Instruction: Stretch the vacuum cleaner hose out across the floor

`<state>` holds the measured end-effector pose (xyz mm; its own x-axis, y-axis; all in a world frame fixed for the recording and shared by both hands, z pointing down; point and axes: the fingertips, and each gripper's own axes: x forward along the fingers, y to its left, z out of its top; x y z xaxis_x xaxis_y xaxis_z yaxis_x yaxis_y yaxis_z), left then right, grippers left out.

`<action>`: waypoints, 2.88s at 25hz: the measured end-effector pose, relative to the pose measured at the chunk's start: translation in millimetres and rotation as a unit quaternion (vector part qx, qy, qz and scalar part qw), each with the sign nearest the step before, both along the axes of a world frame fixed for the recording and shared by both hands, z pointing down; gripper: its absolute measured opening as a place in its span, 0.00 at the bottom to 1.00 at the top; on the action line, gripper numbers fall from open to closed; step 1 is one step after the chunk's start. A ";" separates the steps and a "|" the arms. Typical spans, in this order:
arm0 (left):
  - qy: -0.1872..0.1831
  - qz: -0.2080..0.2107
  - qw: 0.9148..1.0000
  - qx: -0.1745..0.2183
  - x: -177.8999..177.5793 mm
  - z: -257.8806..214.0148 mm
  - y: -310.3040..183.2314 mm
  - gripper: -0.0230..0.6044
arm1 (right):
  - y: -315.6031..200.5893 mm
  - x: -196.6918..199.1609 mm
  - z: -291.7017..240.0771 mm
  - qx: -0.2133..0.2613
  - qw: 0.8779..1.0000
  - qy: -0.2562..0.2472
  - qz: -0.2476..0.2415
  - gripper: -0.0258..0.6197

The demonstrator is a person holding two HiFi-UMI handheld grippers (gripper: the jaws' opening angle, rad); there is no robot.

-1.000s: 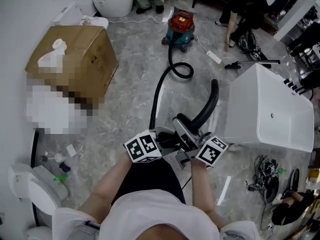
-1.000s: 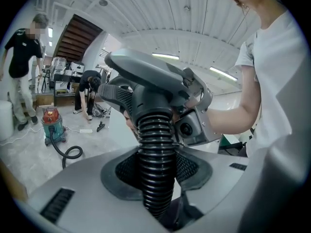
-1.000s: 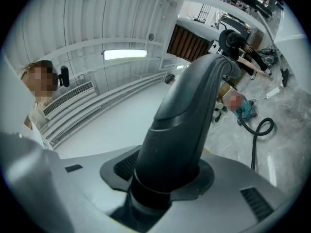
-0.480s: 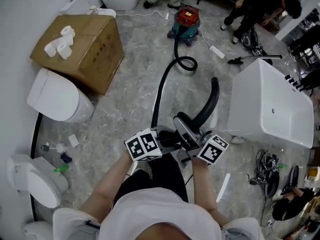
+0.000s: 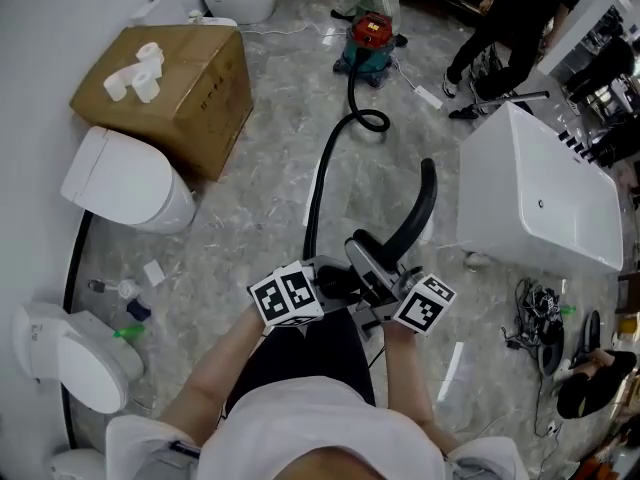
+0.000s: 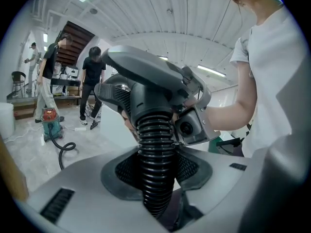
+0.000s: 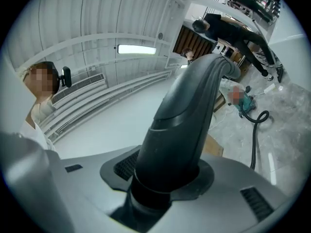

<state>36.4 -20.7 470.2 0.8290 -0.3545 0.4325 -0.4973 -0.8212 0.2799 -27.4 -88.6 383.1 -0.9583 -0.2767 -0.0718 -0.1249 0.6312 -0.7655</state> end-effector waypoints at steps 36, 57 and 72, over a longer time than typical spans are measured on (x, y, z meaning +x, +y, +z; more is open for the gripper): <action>-0.007 0.018 0.999 0.047 147.6 -25.2 159.4 0.30 | 165.9 149.7 -32.9 0.041 0.999 -0.005 0.012 0.33; -0.017 0.036 0.999 0.026 110.4 -13.1 69.6 0.30 | 72.6 113.1 -20.6 0.023 1.000 -0.010 0.004 0.33; 0.037 -0.041 0.996 0.066 135.2 -22.9 107.5 0.37 | 139.9 136.8 -36.6 0.125 0.991 0.005 -0.058 0.32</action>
